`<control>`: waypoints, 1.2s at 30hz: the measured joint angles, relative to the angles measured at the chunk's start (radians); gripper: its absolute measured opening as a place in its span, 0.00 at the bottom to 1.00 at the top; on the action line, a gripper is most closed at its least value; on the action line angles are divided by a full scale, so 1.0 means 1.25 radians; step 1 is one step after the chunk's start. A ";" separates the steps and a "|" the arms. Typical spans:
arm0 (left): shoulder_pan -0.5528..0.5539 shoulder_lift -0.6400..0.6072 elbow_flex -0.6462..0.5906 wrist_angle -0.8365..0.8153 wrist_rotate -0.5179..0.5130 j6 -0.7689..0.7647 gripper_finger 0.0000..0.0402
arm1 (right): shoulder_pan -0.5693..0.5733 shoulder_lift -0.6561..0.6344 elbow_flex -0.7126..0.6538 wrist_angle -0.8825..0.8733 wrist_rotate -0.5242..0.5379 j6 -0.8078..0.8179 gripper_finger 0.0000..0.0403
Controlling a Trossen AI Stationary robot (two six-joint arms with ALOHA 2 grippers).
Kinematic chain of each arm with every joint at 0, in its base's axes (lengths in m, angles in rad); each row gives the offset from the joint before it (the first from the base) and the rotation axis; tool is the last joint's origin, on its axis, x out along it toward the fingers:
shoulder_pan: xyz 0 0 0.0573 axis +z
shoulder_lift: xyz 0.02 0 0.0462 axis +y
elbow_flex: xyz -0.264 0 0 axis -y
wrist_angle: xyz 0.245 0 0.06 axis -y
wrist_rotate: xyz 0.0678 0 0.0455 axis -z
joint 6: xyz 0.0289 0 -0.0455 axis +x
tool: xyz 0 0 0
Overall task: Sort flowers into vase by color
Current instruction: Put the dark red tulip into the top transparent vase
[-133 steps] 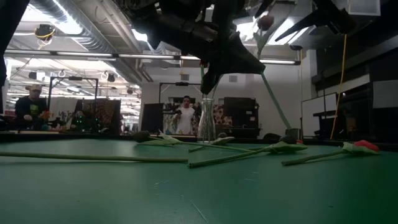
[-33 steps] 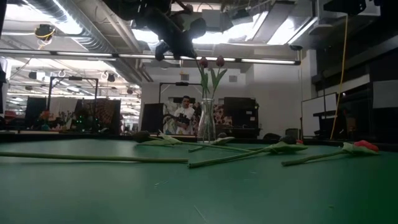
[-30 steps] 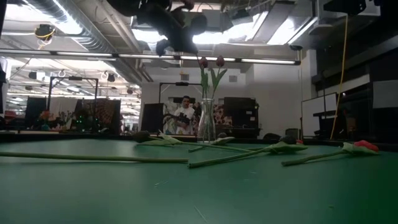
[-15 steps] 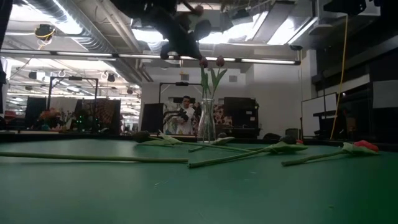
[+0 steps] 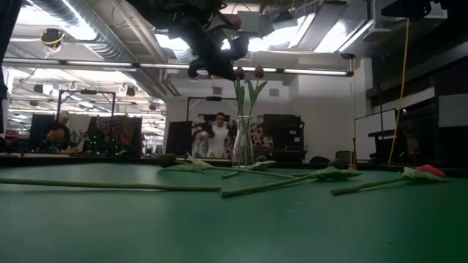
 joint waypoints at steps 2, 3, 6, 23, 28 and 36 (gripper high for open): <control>0.003 0.000 0.000 -0.003 0.009 0.000 0.00 | 0.000 0.000 0.000 0.000 0.000 0.000 0.65; 0.003 0.000 0.000 -0.007 0.012 0.000 0.00 | 0.000 0.000 0.000 0.000 0.000 0.000 0.65; 0.006 0.000 -0.001 -0.012 0.016 0.000 0.00 | 0.000 0.000 0.000 0.000 0.000 0.000 0.65; 0.007 0.069 -0.001 0.003 0.042 -0.019 0.00 | 0.000 0.000 0.000 -0.043 0.000 0.037 0.65; 0.007 0.069 -0.001 0.010 0.043 -0.018 0.00 | 0.000 0.000 0.000 -0.043 0.000 0.036 0.65; 0.015 0.102 -0.001 0.035 0.082 -0.037 0.00 | 0.000 0.000 0.000 -0.042 0.000 0.036 0.65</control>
